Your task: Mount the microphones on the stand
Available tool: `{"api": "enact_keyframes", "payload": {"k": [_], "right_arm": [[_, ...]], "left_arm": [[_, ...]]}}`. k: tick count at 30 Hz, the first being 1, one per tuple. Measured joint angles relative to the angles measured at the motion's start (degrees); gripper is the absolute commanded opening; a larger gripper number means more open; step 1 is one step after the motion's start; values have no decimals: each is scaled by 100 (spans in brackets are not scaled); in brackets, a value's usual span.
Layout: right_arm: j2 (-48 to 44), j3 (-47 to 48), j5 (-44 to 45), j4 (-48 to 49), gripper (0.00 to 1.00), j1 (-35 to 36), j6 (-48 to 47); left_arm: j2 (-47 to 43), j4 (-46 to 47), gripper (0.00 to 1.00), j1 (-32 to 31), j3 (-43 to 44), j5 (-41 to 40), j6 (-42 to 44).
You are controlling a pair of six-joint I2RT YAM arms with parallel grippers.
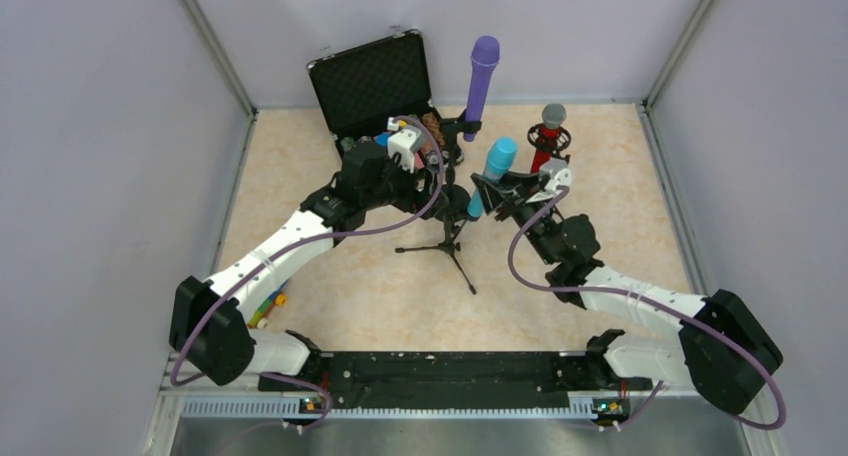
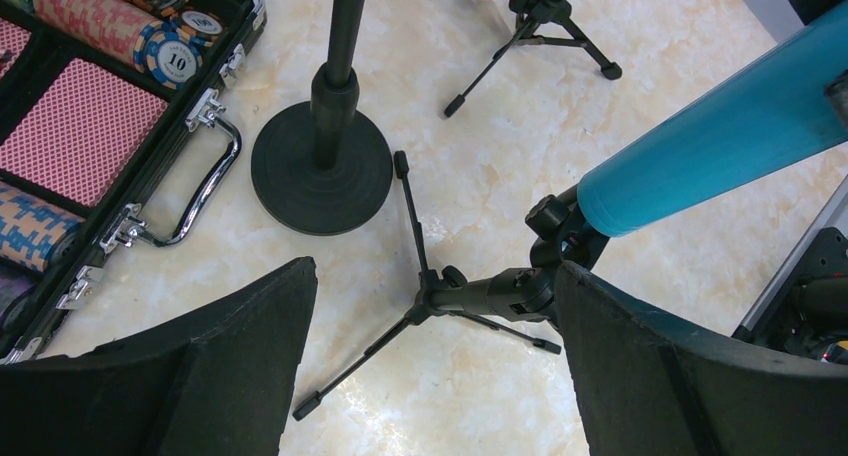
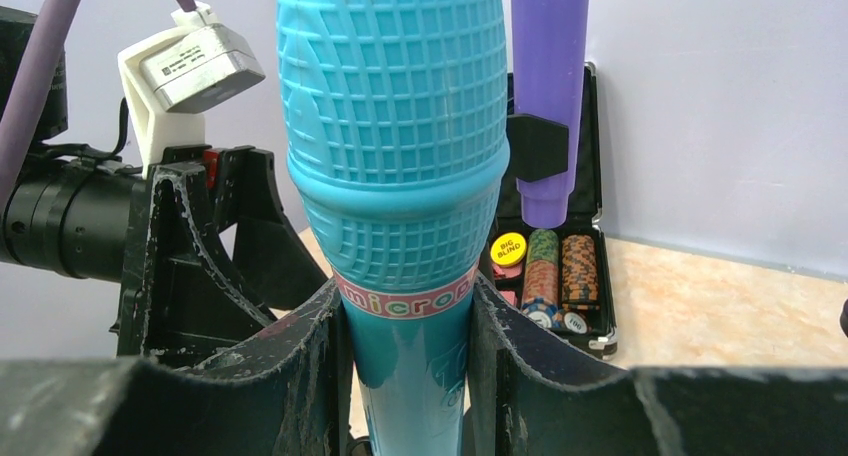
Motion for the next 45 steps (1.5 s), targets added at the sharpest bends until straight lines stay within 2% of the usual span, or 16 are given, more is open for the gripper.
{"api": "enact_keyframes", "payload": {"k": [3, 7, 8, 9, 10, 13, 17, 22, 31, 40, 45], "right_arm": [[-7, -66, 2, 103, 0, 4, 4], [-129, -105, -7, 52, 15, 22, 4], [-170, -103, -13, -11, 23, 31, 4], [-221, -98, -39, -92, 36, 31, 4], [-286, -96, -52, -190, 44, 31, 9], [-549, -107, -214, -643, 66, 50, 138], [-664, -387, -529, -1526, 82, 197, 391], [-1198, -557, -636, -2114, 89, 214, 555], [-2389, -785, -595, -2253, 95, 214, 629], [-2702, -870, -446, -2977, 96, 214, 772], [-2726, -870, -442, -3150, 96, 214, 807]], "left_arm": [[-11, 2, 93, 0, 0, 46, 20], [-39, 7, 93, 0, 0, 72, 24], [-46, 9, 93, 0, 0, 79, 26], [-48, 9, 93, 0, 0, 87, 26], [-48, 11, 93, 0, 0, 96, 31], [-50, 13, 93, 0, 0, 157, 68], [-52, 26, 93, -7, 0, 216, 125], [-116, 52, 93, -7, 0, 236, 166], [-352, 328, 93, -52, -17, 573, 308], [-481, 337, 92, -664, -48, 704, 1097], [-439, 258, 90, -776, -48, 542, 1386]]}}
